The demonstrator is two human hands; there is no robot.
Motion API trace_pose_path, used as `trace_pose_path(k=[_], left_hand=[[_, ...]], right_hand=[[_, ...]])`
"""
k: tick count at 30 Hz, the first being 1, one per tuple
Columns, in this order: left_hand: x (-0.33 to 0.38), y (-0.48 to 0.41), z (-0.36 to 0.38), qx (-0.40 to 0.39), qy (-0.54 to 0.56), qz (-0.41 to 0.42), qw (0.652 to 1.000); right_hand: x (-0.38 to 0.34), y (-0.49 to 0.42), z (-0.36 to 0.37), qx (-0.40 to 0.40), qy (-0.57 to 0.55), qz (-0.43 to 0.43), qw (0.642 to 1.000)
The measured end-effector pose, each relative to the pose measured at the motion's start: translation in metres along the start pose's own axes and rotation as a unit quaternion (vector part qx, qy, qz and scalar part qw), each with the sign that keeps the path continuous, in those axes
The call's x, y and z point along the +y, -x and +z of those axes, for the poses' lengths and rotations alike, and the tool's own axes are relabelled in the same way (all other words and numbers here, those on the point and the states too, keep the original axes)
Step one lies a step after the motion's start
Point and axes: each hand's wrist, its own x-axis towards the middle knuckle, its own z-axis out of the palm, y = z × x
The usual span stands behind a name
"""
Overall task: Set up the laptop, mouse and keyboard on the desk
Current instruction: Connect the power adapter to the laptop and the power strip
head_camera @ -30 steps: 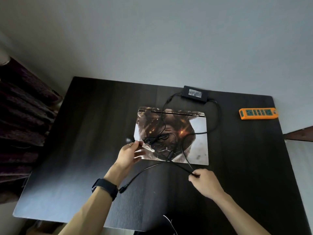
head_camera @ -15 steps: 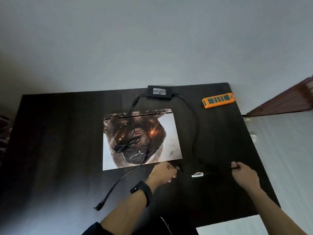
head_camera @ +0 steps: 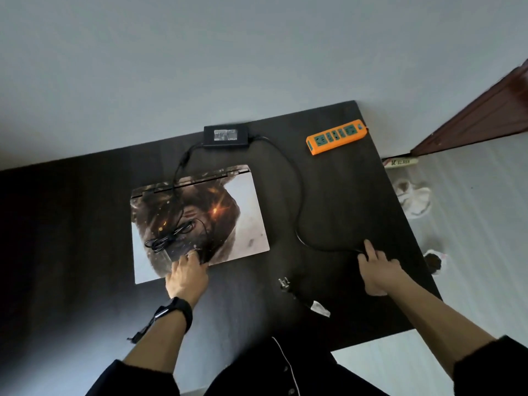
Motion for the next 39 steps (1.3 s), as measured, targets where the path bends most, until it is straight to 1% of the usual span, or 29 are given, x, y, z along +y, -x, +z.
trace_pose_path(k=[1, 4, 6, 7, 8, 10, 12, 14, 15, 16, 17, 19, 20, 21, 23, 24, 26, 29, 30, 32, 33, 34, 35, 36, 37, 38, 39], left_hand=[[0.005, 0.001, -0.001, -0.004, 0.016, -0.004, 1.0], [0.031, 0.002, -0.001, -0.032, 0.11, -0.036, 0.993], [0.052, 0.003, -0.009, -0.05, 0.195, -0.04, 0.979], [0.062, 0.003, -0.015, -0.067, 0.268, -0.038, 0.96], [0.071, 0.002, -0.022, -0.092, 0.351, -0.043, 0.931], [0.087, 0.002, -0.039, -0.153, 0.483, -0.073, 0.859], [0.098, 0.001, -0.057, -0.188, 0.558, -0.082, 0.804], [0.103, -0.002, -0.072, -0.188, 0.624, -0.095, 0.752], [0.105, -0.002, -0.08, -0.187, 0.652, -0.105, 0.728], [0.107, -0.002, -0.086, -0.182, 0.67, -0.118, 0.71], [0.108, -0.001, -0.092, -0.175, 0.68, -0.129, 0.7], [0.112, 0.0, -0.105, -0.175, 0.691, -0.137, 0.688], [0.114, 0.0, -0.111, -0.178, 0.7, -0.138, 0.677], [0.116, 0.001, -0.116, -0.181, 0.713, -0.14, 0.663], [0.119, 0.005, -0.123, -0.186, 0.739, -0.142, 0.632], [0.121, 0.008, -0.124, -0.188, 0.748, -0.14, 0.62], [0.122, 0.011, -0.124, -0.19, 0.759, -0.128, 0.61], [0.115, 0.009, -0.117, -0.178, 0.769, -0.119, 0.602], [0.112, 0.007, -0.115, -0.17, 0.776, -0.121, 0.596], [0.106, 0.004, -0.113, -0.162, 0.784, -0.115, 0.588], [0.104, 0.002, -0.111, -0.162, 0.784, -0.107, 0.59], [0.103, 0.0, -0.109, -0.163, 0.774, -0.098, 0.604], [0.102, -0.001, -0.106, -0.16, 0.747, -0.089, 0.639], [0.1, -0.005, -0.101, -0.138, 0.688, -0.082, 0.708], [0.096, -0.011, -0.094, -0.097, 0.587, -0.074, 0.8], [0.09, -0.016, -0.085, -0.045, 0.456, -0.059, 0.887], [0.082, -0.02, -0.077, -0.004, 0.332, -0.043, 0.942]], right_hand=[[-0.003, -0.002, -0.008, -0.012, 0.009, -0.014, 1.0], [-0.012, -0.009, -0.029, -0.053, 0.047, -0.053, 0.996], [-0.022, -0.011, -0.036, -0.062, 0.111, -0.073, 0.989], [-0.028, -0.011, -0.037, -0.058, 0.152, -0.08, 0.983], [-0.034, -0.01, -0.038, -0.052, 0.188, -0.085, 0.977], [-0.047, -0.008, -0.04, -0.043, 0.24, -0.099, 0.965], [-0.059, -0.004, -0.044, -0.043, 0.261, -0.119, 0.957], [-0.07, 0.0, -0.049, -0.057, 0.272, -0.143, 0.95], [-0.076, 0.003, -0.053, -0.083, 0.264, -0.159, 0.948], [-0.081, 0.005, -0.056, -0.12, 0.239, -0.181, 0.946], [-0.085, 0.006, -0.06, -0.157, 0.197, -0.207, 0.946], [-0.09, 0.008, -0.068, -0.202, 0.058, -0.252, 0.945], [-0.092, 0.008, -0.071, -0.196, -0.032, -0.264, 0.944], [-0.095, 0.007, -0.072, -0.17, -0.126, -0.265, 0.941], [-0.103, 0.005, -0.072, -0.083, -0.268, -0.264, 0.923], [-0.108, 0.005, -0.071, -0.055, -0.308, -0.277, 0.909], [-0.12, 0.009, -0.068, -0.044, -0.352, -0.327, 0.876], [-0.138, 0.014, -0.063, -0.032, -0.368, -0.373, 0.851], [-0.143, 0.015, -0.061, -0.043, -0.384, -0.377, 0.842], [-0.149, 0.019, -0.058, -0.089, -0.434, -0.372, 0.815], [-0.153, 0.023, -0.056, -0.102, -0.459, -0.371, 0.801], [-0.155, 0.024, -0.054, -0.096, -0.471, -0.369, 0.795], [-0.157, 0.025, -0.052, -0.089, -0.49, -0.368, 0.785], [-0.16, 0.024, -0.05, -0.076, -0.509, -0.361, 0.778], [-0.163, 0.023, -0.049, -0.068, -0.546, -0.341, 0.762], [-0.162, 0.021, -0.049, -0.05, -0.584, -0.312, 0.748], [-0.163, 0.016, -0.051, -0.02, -0.622, -0.276, 0.732]])
